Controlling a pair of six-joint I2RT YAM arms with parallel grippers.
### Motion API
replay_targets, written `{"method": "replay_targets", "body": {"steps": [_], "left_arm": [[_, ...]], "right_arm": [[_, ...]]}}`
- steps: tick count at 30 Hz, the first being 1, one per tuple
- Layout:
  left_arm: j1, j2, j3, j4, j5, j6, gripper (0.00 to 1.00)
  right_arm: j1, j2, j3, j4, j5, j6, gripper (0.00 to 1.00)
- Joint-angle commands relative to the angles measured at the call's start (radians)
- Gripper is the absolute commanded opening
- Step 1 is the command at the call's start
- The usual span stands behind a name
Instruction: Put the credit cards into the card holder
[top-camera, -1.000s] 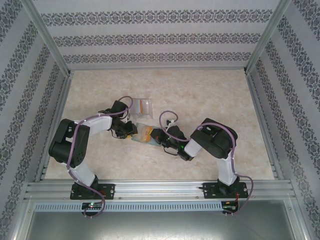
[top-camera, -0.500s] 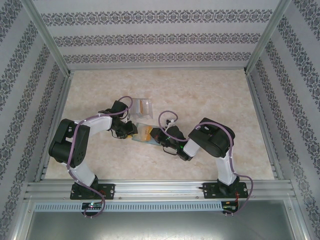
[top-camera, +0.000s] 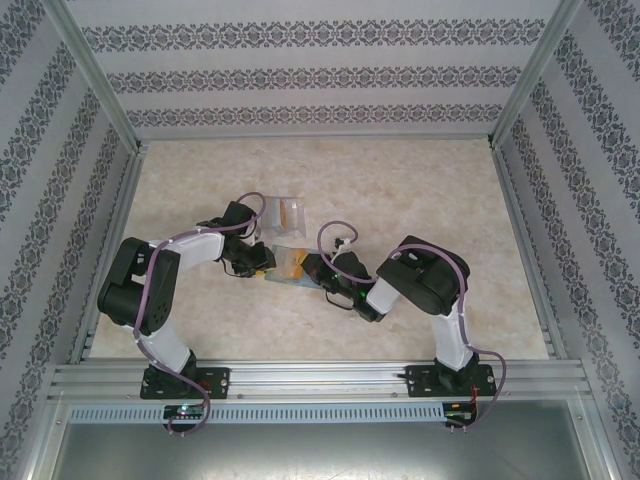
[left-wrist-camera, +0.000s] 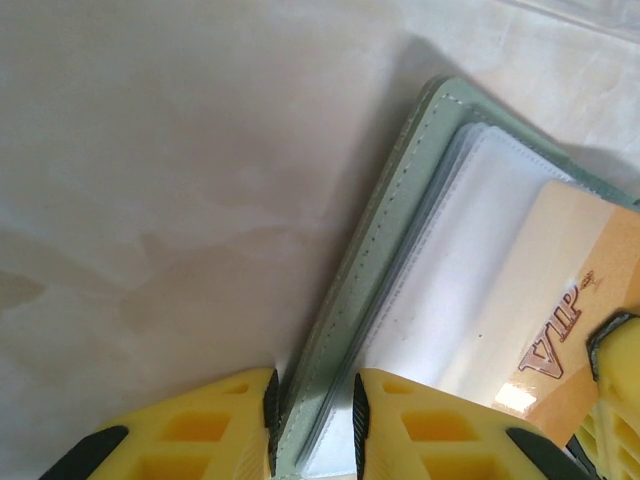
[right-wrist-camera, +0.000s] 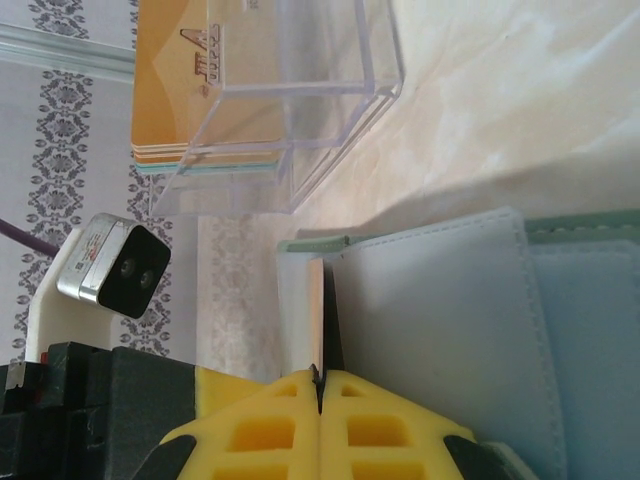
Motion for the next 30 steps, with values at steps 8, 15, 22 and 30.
{"method": "replay_targets", "body": {"steps": [8, 15, 22, 30], "left_arm": [[-0.029, 0.047, -0.009, 0.033, 0.109, -0.019, 0.29], [-0.029, 0.041, -0.006, 0.033, 0.102, -0.026, 0.31], [-0.029, 0.004, 0.002, 0.022, 0.087, -0.002, 0.56], [-0.030, -0.060, 0.033, -0.028, 0.024, 0.030, 0.72]], "right_arm": [[0.044, 0.067, 0.066, 0.022, 0.038, -0.004, 0.00], [0.051, 0.066, 0.075, 0.014, 0.015, 0.000, 0.00], [0.027, -0.003, 0.020, -0.034, 0.020, -0.012, 0.20], [0.002, -0.100, -0.002, -0.150, 0.010, -0.039, 0.30]]}}
